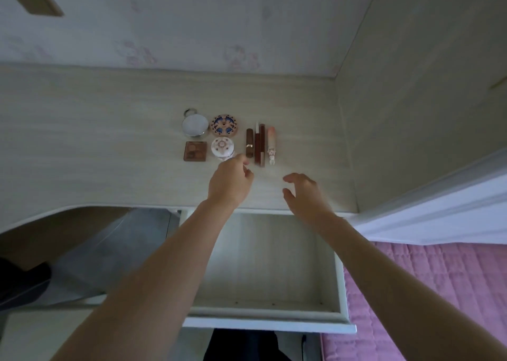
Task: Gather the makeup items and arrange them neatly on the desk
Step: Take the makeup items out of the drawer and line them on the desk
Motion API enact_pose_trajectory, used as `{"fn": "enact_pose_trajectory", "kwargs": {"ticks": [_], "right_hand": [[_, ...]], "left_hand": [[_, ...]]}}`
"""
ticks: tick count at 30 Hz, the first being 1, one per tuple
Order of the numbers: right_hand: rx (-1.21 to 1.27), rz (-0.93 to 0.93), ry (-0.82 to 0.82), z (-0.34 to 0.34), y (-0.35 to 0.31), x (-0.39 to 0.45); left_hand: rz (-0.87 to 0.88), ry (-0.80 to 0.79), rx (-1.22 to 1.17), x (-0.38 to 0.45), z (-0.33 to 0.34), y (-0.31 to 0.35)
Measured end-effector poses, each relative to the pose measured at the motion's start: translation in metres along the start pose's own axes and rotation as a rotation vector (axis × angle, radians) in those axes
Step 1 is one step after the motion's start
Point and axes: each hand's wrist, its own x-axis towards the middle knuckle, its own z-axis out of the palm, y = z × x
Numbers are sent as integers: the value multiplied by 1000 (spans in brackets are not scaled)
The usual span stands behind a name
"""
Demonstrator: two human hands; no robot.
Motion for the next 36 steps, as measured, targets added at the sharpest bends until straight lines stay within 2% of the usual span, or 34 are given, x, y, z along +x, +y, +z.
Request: {"fn": "enact_pose_trajectory", "kwargs": {"ticks": [4,7,16,19,24,29,36], "right_hand": [[-27,-91,-5,19,5,-54],[-32,-127,-44,40,13,-92],[-134,-75,-322,94,45,-171],[-149,-51,-413,108,49,-186],[-191,-36,-500,120,56,-193],[-277,-125,-544,124,63,-192],[-438,-236,-473,131,69,-197]], "left_hand": [[108,4,-40,-61,13,-32],[122,-67,23,-112,27,-58],[73,-267,136,-216,71,-116],[60,-320,188,-233,78,-131],[180,-390,454,-244,86,-157],[250,-445,556,-238,85,-167],[384,-391,596,-236,84,-172]]}}
